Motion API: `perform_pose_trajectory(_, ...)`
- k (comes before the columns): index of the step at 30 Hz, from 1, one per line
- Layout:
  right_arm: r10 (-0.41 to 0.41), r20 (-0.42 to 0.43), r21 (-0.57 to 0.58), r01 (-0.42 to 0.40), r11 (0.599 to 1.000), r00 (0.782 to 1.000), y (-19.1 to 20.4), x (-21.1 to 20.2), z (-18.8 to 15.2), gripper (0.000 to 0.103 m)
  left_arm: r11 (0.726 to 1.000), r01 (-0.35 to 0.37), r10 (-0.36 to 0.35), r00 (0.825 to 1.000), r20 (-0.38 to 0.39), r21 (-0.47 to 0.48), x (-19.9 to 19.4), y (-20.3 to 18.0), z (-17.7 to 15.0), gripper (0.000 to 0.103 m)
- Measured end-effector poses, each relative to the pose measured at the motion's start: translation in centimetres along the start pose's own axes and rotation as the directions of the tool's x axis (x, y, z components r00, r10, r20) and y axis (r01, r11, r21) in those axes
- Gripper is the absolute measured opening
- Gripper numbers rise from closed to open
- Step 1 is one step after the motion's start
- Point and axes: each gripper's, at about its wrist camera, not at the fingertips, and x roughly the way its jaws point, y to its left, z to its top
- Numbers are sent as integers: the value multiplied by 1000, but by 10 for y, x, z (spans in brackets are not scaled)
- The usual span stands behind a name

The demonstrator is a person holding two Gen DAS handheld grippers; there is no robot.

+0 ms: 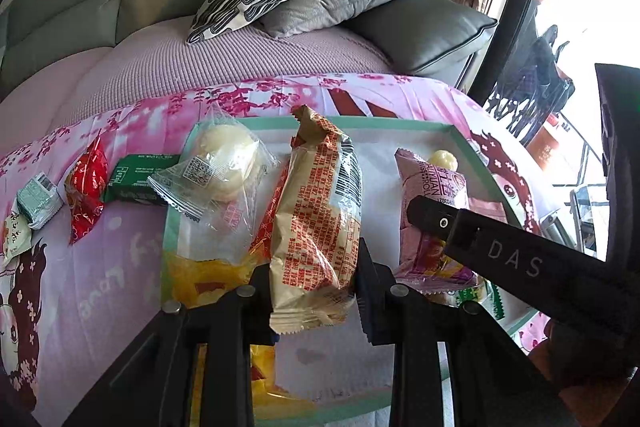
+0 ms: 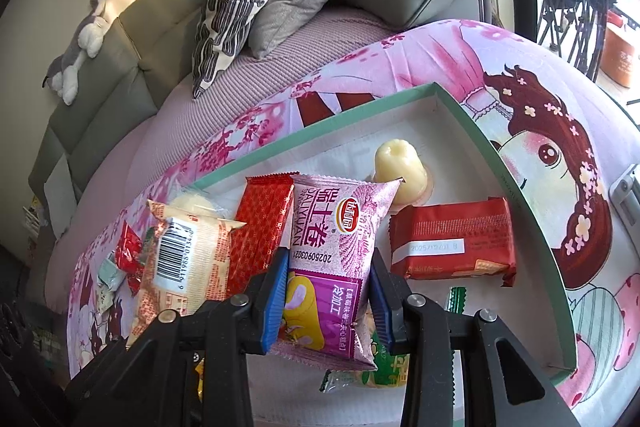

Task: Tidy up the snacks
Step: 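Lower both bread bags into the tray and open both grippers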

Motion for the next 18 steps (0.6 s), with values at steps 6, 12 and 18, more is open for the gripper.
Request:
perform_pose_trajectory(6,-1,-23,-14,0,1000,1000,2,6,-2,42,1000,-17,17,1000,-24,3,8,1,-3,30)
perform_pose_trajectory(12,-8,-34,-19,7,1000,999,4,7,-2,42,1000,-27,27,999,-28,1,9,1,-3,33)
perform_pose_trajectory(18,-22,-39,-25,21,999,999,6,6,-2,55,999,-33,33,999,-23,12,6,-2,-2,45)
